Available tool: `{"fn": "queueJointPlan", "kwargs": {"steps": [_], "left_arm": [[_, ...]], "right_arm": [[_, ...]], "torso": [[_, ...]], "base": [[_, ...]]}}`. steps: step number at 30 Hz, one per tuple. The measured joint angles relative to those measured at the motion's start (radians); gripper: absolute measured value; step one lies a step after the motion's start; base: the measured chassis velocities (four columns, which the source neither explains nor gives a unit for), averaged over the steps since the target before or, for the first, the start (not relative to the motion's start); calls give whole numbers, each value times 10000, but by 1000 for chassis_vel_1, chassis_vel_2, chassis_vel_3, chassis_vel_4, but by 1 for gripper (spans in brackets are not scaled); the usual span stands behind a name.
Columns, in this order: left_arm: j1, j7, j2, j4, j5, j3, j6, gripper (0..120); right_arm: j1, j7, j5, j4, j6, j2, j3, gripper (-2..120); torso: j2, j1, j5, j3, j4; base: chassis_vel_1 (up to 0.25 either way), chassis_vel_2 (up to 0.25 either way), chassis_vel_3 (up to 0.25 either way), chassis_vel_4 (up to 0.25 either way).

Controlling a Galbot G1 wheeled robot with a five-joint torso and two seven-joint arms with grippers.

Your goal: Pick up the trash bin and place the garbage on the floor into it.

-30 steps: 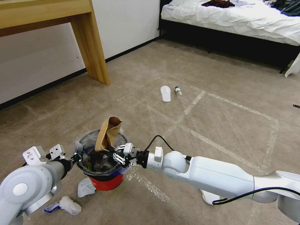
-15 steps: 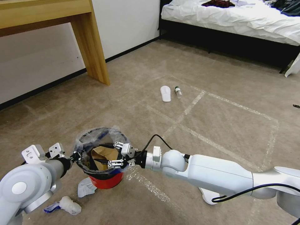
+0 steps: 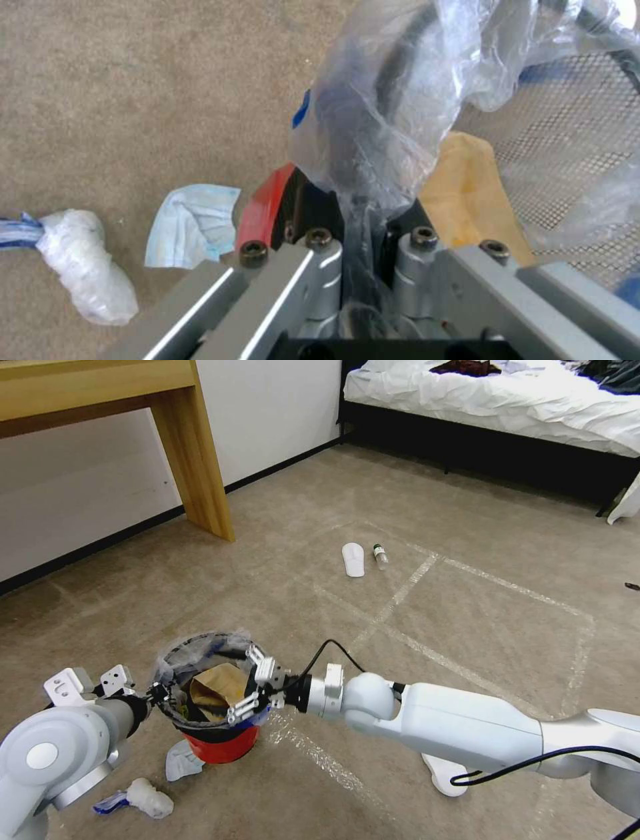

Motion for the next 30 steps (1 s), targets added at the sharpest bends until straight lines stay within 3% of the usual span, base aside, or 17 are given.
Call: {"fn": "queueJointPlan", "kwargs": {"steps": [3, 9, 13, 15, 18, 24, 30], "left_arm": [[30, 28, -32, 14, 59, -3, 26, 4], [55, 169, -218, 80, 221, 74, 146, 4], [161, 304, -297, 143, 370, 64, 226, 4], [141, 400, -387, 193, 409, 98, 273, 4], [25, 538, -378, 266, 469, 213, 321, 4], [-240, 631, -185, 359, 352, 288, 419, 4], [-435, 760, -91, 468, 287, 455, 474, 4]], "right_arm": [[41, 142, 44, 147, 47, -155, 330, 100], [-585, 1238, -293, 755, -74, -1212, 2566, 100], [-1435, 1910, -643, 1112, -420, -1690, 3703, 100], [-2074, 2753, -1262, 1238, -1029, -2171, 4377, 100], [-2659, 3074, -1369, 1174, -1535, -2658, 4917, 100], [-3392, 2784, -583, 636, -1979, -3514, 5547, 100], [-4426, 2486, -1005, -543, -1828, -4074, 6233, 100]], "torso": [[0, 0, 0, 0, 0], [0, 0, 1, 0, -4], [1, 0, 4, 0, -4], [1, 1, 1, 0, 1], [1, 0, 4, 0, -2], [0, 0, 3, 0, -2], [0, 0, 1, 0, -1]], "base": [[0, 0, 0, 0], [0, 0, 0, 0], [0, 0, 0, 0], [0, 0, 0, 0], [0, 0, 0, 0], [0, 0, 0, 0], [0, 0, 0, 0]]}}
